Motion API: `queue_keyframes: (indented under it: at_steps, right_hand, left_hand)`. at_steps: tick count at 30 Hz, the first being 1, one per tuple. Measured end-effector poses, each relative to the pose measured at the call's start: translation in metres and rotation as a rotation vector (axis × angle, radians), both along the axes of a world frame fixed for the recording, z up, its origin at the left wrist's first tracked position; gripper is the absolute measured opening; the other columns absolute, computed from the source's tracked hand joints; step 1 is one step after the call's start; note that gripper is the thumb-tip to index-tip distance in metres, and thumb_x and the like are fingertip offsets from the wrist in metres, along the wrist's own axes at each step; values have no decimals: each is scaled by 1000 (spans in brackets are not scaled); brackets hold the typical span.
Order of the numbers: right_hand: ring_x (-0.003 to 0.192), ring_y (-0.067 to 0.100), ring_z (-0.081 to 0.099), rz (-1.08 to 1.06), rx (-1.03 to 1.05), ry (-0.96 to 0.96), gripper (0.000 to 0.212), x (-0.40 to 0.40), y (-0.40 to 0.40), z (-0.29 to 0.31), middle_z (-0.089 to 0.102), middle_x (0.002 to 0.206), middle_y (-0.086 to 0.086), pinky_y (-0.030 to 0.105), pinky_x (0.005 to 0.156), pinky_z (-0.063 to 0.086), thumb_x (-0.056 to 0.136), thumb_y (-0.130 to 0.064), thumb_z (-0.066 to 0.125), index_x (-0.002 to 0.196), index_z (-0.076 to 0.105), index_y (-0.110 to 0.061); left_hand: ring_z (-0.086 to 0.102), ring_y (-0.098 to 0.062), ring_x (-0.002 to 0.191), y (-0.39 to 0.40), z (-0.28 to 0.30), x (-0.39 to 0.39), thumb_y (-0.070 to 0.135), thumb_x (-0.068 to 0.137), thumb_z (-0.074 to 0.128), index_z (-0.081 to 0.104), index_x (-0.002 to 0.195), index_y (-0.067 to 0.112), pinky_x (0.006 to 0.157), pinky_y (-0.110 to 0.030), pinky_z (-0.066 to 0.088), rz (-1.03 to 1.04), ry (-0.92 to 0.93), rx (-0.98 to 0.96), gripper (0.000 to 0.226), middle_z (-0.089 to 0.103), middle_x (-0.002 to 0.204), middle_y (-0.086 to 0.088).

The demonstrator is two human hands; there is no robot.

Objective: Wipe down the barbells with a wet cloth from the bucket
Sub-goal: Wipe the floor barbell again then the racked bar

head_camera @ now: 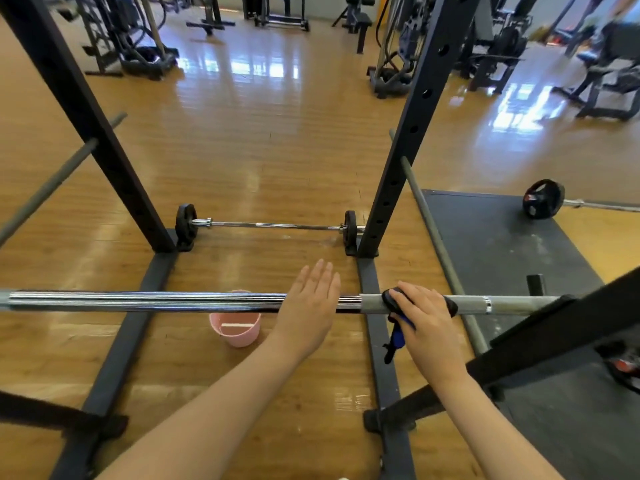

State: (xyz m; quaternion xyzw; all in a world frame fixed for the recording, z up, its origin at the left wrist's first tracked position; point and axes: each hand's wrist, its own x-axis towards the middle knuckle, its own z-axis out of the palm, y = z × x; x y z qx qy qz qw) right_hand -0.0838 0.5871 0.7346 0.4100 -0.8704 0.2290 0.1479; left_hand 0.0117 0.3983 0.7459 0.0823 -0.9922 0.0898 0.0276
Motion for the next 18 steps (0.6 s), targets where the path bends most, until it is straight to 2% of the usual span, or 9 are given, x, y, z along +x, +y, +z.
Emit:
queue_keyframes:
  at_steps: [2, 6, 11, 13, 15, 16, 18]
  right_hand:
    - [116, 22, 48, 12, 21, 18, 52, -1, 7, 0, 60, 123, 8, 53, 101, 40, 69, -8, 82, 117, 64, -8]
    - [120, 23, 43, 50, 62, 66, 61, 1, 7, -2, 59, 125, 11, 44, 108, 28, 64, -24, 83, 119, 63, -7]
    - [116, 23, 46, 24, -41, 97, 46, 1, -3, -9, 61, 123, 11, 45, 105, 28, 71, -8, 76, 116, 64, -6]
    - [117, 23, 47, 47, -48, 110, 43, 1, 1, -13, 60, 125, 10, 46, 105, 29, 76, -6, 71, 118, 63, -7]
    - [118, 23, 48, 73, -40, 110, 43, -1, 5, -11, 59, 127, 9, 45, 105, 29, 77, -8, 67, 119, 61, -9]
    - [118, 22, 48, 79, -31, 86, 44, -2, 2, -7, 60, 126, 9, 44, 106, 30, 75, -6, 70, 118, 62, -8]
    - [115, 19, 49, 114, 8, 24, 48, 1, -14, -1, 62, 122, 8, 44, 106, 34, 68, -5, 78, 115, 65, -8]
  left_hand:
    - [52, -32, 124, 12, 1, -13, 22, 62, 81, 59, 125, 1, 107, -44, 30, -23, 18, 5, 70, 58, 129, -18]
    - [60, -33, 113, 24, 3, -28, 12, 61, 82, 65, 115, -2, 98, -44, 44, -45, 80, 29, 58, 64, 118, -20]
    - [66, -31, 102, 22, 3, -30, 8, 50, 87, 71, 100, -2, 89, -42, 51, -39, 75, 65, 54, 69, 105, -19]
    - [60, -31, 113, 24, 11, -30, 8, 62, 82, 68, 107, -1, 97, -39, 46, -41, 4, 90, 49, 66, 115, -19]
    - [35, -31, 138, 23, 15, -31, 4, 87, 57, 50, 130, -1, 114, -38, 24, -54, -69, 108, 44, 44, 142, -20]
    - [22, -29, 143, 21, 16, -33, 2, 92, 47, 41, 137, -1, 117, -37, 15, -70, -91, 112, 45, 33, 150, -19]
    - [14, -27, 145, 19, 19, -34, 2, 95, 42, 32, 142, 1, 118, -35, 9, -72, -120, 109, 48, 24, 154, -17]
